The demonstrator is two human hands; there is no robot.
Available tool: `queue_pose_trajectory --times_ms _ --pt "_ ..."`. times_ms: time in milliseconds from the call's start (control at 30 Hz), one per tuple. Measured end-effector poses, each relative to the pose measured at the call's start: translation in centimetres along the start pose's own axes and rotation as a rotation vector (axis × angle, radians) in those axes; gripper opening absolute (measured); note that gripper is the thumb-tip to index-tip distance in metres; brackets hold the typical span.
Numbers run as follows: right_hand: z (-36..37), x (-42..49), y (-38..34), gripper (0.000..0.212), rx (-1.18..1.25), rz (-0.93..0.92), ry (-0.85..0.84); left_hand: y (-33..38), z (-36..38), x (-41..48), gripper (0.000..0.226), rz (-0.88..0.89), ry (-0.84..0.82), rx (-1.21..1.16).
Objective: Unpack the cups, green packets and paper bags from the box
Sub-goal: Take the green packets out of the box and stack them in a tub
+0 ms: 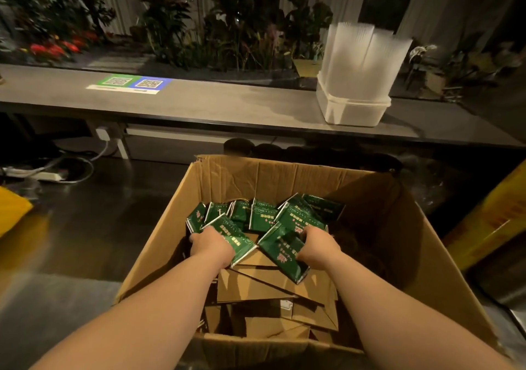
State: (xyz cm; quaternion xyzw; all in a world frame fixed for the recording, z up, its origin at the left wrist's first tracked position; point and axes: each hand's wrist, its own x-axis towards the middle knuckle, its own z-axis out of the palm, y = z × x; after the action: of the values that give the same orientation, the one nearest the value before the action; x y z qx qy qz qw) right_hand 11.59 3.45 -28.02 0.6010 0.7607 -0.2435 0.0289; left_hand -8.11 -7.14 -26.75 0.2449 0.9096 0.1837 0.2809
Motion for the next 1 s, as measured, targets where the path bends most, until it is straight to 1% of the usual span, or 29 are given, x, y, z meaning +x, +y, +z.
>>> queue_pose_trajectory --times_ms 67,100,167,233,300,400,467,533,600,667,767,800,867,933,1000 --pt "-0.1 -0.3 0.0 0.02 0.151 0.017 -0.019 -0.2 0.1 0.3 0.077 -0.097 -0.045 -0.181" --pt "-0.4 -0.4 0.0 0.017 0.215 0.027 -0.017 -0.2 0.1 0.6 0.077 -0.136 -0.088 -0.284" --pt "-0.8 -0.5 0.1 0.018 0.307 0.03 -0.025 -0.2 0.0 0.5 0.069 -0.206 -0.164 -0.473" --pt "-1.2 -0.4 0.1 0.017 0.395 0.02 -0.008 0.0 -0.2 0.2 0.065 -0.255 -0.192 -0.582" --pt "-1.4 -0.5 0.0 0.018 0.498 0.02 0.009 0.0 -0.3 -0.1 0.067 -0.308 -0.174 -0.648" --pt "-1.6 -0.9 -0.6 0.029 0.674 -0.014 -0.072 -0.1 -0.3 0.0 0.068 -0.323 -0.165 -0.714" --pt "-1.6 -1.1 -0.8 0.032 0.678 -0.064 -0.13 0.1 -0.5 -0.2 0.069 -0.317 -0.169 -0.743" --pt "-1.7 -1.3 -1.0 0.029 0.641 -0.091 -0.174 0.3 -0.6 -0.3 0.069 -0.322 -0.177 -0.774" --pt "-1.8 -1.4 -1.4 0.026 0.616 -0.105 -0.211 0.4 -0.8 -0.3 0.06 -0.33 -0.189 -0.783" --pt "-2.2 -1.7 -1.5 0.022 0.672 -0.095 -0.244 0.4 -0.7 -0.4 0.048 -0.303 -0.197 -0.844" --pt "-3.0 -2.3 -1.7 0.018 1.023 -0.043 -0.43 0.6 -0.3 -1.0 0.037 -0.21 -0.263 -0.92" --pt "-3.1 -2.5 -1.7 0.018 1.087 -0.037 -0.474 0.8 -0.4 -1.4 0.036 -0.156 -0.296 -0.927" --pt "-3.1 -2.7 -1.9 0.019 1.112 -0.035 -0.495 1.1 -0.5 -2.1 0.033 -0.042 -0.383 -0.939" --pt "-2.7 -2.8 -2.2 0.025 1.148 -0.018 -0.49 1.4 -0.8 -3.2 0.029 0.069 -0.538 -0.9" --pt "-2.4 -2.8 -2.4 0.029 1.171 -0.014 -0.424 1.2 -0.5 -3.5 0.025 0.105 -0.662 -0.876"
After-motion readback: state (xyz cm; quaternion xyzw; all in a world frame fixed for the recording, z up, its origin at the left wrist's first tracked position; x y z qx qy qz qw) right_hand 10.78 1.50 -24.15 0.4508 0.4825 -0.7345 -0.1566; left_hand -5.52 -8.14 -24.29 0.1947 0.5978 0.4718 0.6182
